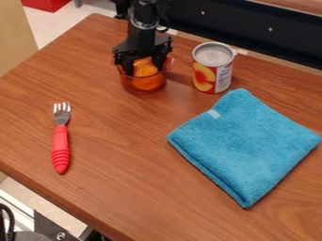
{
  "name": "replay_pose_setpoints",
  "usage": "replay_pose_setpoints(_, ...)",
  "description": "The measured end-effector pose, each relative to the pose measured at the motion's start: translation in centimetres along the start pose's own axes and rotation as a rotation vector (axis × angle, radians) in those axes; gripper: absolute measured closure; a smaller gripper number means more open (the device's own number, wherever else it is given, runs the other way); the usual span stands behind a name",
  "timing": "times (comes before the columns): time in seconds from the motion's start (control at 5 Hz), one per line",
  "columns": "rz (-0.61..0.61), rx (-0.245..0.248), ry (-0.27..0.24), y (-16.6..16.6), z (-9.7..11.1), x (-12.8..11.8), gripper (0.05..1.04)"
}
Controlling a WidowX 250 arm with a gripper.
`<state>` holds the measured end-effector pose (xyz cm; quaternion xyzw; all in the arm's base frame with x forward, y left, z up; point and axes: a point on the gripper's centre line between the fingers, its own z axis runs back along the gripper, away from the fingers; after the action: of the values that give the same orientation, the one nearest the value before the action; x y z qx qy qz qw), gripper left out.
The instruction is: Put the yellow object below the blue cloth
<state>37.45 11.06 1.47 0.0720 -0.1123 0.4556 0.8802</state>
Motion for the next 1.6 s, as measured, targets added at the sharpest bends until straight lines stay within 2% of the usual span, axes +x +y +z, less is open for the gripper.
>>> replay_pose_setpoints(0.4,0.033,0.012,0.015,0.3,0.1,0.1,0.274)
replay_pose_setpoints(0.6,0.040,-0.004,0.039,0.4,1.2,0.3,0.274)
replay_pose_setpoints(1.0,0.057,-0.046,-0.011,0.1,4.5,1.7,0.274)
replay_pose_setpoints(1.2,0.044,-0.079,0.003,0.3,6.5,1.6,0.274)
replay_pose_setpoints(1.4,-0.021,-0.099,-0.008,1.4,8.6,0.6,0.274)
replay_pose_setpoints(1.6,-0.166,-0.106,-0.009,2.7,9.7,-2.0,0.274)
